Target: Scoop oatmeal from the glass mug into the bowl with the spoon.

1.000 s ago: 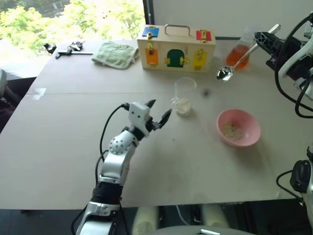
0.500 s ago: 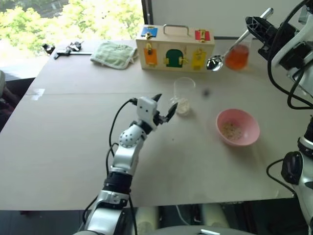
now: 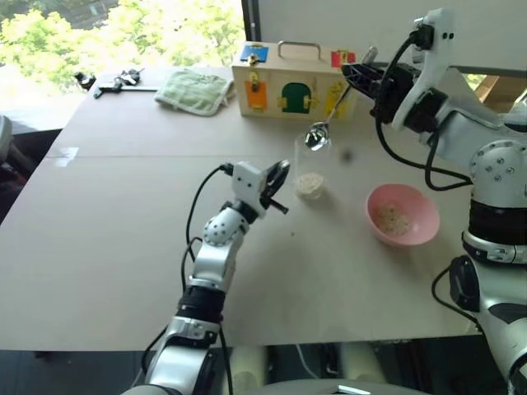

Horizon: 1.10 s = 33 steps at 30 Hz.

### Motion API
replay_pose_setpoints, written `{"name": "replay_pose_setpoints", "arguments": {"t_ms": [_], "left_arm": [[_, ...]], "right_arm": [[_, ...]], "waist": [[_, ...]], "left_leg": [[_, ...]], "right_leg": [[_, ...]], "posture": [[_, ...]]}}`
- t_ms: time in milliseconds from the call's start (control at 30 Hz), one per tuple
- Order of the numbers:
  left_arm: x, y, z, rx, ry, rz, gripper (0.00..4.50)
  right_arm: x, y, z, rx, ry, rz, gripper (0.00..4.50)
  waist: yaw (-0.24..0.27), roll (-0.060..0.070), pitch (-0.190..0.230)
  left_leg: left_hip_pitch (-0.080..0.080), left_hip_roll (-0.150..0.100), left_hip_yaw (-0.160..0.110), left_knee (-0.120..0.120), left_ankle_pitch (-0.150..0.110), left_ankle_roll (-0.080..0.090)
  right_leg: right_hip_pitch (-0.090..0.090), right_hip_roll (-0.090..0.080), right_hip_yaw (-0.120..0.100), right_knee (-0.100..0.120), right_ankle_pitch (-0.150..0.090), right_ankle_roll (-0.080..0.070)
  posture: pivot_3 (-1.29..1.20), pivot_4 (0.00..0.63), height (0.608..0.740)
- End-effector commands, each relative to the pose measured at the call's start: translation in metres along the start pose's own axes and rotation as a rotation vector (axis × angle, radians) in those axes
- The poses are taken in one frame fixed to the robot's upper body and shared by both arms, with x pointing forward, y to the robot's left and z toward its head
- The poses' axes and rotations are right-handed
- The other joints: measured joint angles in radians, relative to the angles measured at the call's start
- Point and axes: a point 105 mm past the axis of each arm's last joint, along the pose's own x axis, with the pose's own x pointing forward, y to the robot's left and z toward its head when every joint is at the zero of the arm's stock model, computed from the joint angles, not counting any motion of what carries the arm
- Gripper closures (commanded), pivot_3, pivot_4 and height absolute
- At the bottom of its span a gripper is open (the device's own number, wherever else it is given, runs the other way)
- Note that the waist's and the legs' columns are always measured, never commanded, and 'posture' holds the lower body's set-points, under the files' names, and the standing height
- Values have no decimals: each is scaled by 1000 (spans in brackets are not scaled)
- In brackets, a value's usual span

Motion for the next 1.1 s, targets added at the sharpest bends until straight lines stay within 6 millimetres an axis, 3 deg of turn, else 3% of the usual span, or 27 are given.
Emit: {"name": "replay_pose_setpoints", "arguments": {"t_ms": [33,300,367,567,767,1100], "left_arm": [[2,1,7,33,-23,-5,4448],[5,-4,20,208,-50,-71,4448],[5,-6,22,252,-53,-95,4448],[6,-4,24,323,-57,-101,4448],[5,-3,18,346,-44,-106,4448],[3,-4,10,334,-33,-101,4448]], "right_arm": [[-1,2,4,-91,-14,12,4500],[12,7,-43,-182,119,56,4500],[11,5,-56,-152,160,66,4500],[9,6,-70,8,214,84,4500],[9,0,-66,243,206,20,4500],[3,-14,-35,258,121,-59,4500]], "waist": [[0,0,0],[-1,0,0],[-1,0,0],[-1,0,0],[-2,0,0],[-4,0,0]], "left_leg": [[0,0,0,0,0,0],[0,0,1,0,0,0],[0,0,2,0,0,0],[0,0,3,1,0,0],[0,0,3,3,0,0],[0,0,3,5,0,0]], "right_leg": [[0,0,0,0,0,0],[0,0,0,0,0,0],[0,0,-1,0,0,0],[0,0,-1,1,0,0],[0,0,-1,3,0,0],[0,0,-1,4,0,0]], "posture": [[0,150,740],[0,150,740],[0,150,740],[0,150,740],[0,150,740],[0,150,740]]}}
